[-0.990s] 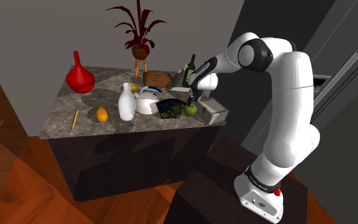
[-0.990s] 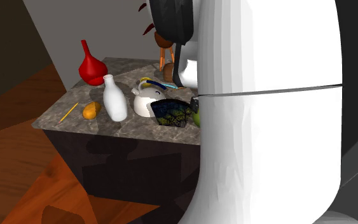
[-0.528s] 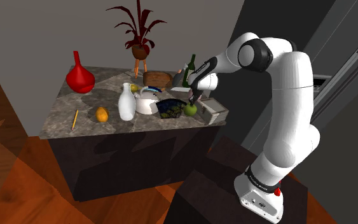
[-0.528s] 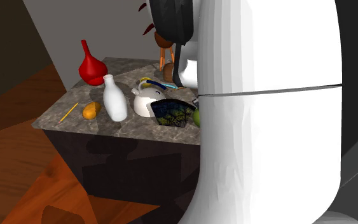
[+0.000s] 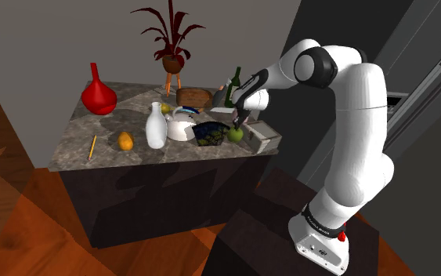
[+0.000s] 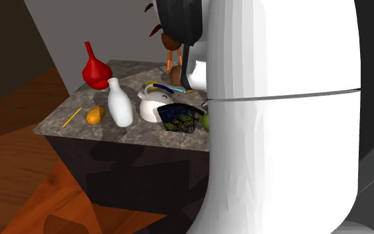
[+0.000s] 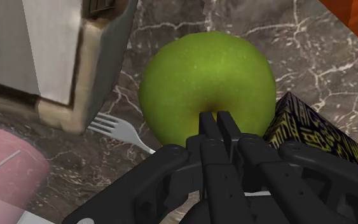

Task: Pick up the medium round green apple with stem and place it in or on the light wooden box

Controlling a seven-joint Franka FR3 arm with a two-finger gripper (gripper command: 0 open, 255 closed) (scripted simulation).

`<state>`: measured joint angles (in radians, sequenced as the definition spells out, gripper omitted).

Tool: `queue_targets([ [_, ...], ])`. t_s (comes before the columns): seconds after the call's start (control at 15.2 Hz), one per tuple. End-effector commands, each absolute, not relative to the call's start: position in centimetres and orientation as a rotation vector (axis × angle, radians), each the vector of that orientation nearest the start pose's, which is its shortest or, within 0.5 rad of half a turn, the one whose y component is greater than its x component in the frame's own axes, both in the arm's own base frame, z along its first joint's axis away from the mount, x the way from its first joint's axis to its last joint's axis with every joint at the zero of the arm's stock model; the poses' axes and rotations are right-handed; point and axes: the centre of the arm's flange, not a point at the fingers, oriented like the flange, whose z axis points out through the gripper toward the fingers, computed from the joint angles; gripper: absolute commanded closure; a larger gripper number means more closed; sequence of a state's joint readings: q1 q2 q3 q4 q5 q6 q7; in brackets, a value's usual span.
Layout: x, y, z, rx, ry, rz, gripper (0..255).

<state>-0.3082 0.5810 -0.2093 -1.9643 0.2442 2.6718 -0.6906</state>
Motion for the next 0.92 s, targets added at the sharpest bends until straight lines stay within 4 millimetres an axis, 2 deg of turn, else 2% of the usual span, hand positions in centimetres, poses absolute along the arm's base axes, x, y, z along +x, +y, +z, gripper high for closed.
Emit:
queue_targets([
  [0.0,54.5,-31.2,20.3,-3.207,-0.007,-0.208,255],
  [0.86,54.5,-31.2,27.2,-3.207,-0.007,-0.208,255],
])
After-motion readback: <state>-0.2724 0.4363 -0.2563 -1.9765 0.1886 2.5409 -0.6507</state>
